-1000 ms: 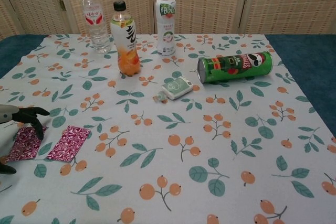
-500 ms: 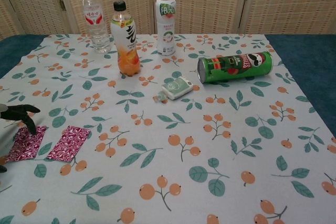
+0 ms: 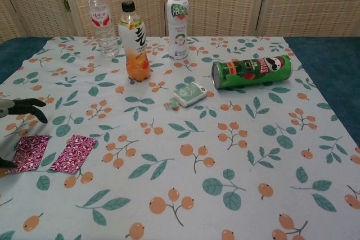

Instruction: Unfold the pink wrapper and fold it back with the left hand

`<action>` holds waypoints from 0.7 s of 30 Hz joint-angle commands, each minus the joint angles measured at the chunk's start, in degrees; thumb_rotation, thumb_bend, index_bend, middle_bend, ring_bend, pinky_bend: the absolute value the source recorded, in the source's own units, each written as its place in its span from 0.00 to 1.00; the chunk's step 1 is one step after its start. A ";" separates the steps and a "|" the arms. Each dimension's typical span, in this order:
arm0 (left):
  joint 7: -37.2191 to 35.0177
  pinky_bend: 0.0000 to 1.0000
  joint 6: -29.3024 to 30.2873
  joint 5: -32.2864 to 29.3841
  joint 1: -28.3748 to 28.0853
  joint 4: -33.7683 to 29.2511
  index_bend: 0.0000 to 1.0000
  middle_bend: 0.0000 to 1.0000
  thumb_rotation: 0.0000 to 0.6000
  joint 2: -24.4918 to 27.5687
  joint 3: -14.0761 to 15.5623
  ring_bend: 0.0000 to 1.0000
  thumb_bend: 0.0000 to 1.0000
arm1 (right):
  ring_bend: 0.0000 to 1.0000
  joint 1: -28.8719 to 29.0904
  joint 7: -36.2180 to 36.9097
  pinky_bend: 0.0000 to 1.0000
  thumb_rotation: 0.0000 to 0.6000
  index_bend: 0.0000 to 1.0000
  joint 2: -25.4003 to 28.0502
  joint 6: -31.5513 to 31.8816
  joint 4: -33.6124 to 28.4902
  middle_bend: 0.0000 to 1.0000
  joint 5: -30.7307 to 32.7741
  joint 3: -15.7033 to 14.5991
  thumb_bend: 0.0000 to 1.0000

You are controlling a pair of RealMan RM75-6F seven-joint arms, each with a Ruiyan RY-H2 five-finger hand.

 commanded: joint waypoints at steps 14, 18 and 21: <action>4.11 0.00 -0.82 -2.94 -0.16 2.97 0.20 0.00 1.00 -2.34 -0.49 0.00 0.15 | 0.00 -0.07 0.14 0.00 0.54 0.00 -0.12 -0.15 0.18 0.00 0.06 -0.06 0.30; 4.81 0.00 -1.28 -3.84 -0.49 3.77 0.20 0.00 1.00 -2.60 -0.91 0.00 0.15 | 0.00 -0.10 0.04 0.00 0.53 0.00 -0.12 -0.16 0.13 0.00 0.11 -0.04 0.30; 5.42 0.00 -1.61 -4.47 -0.80 4.43 0.20 0.00 1.00 -2.87 -1.20 0.00 0.15 | 0.00 -0.17 0.02 0.00 0.54 0.00 -0.10 -0.08 0.05 0.00 0.09 -0.06 0.30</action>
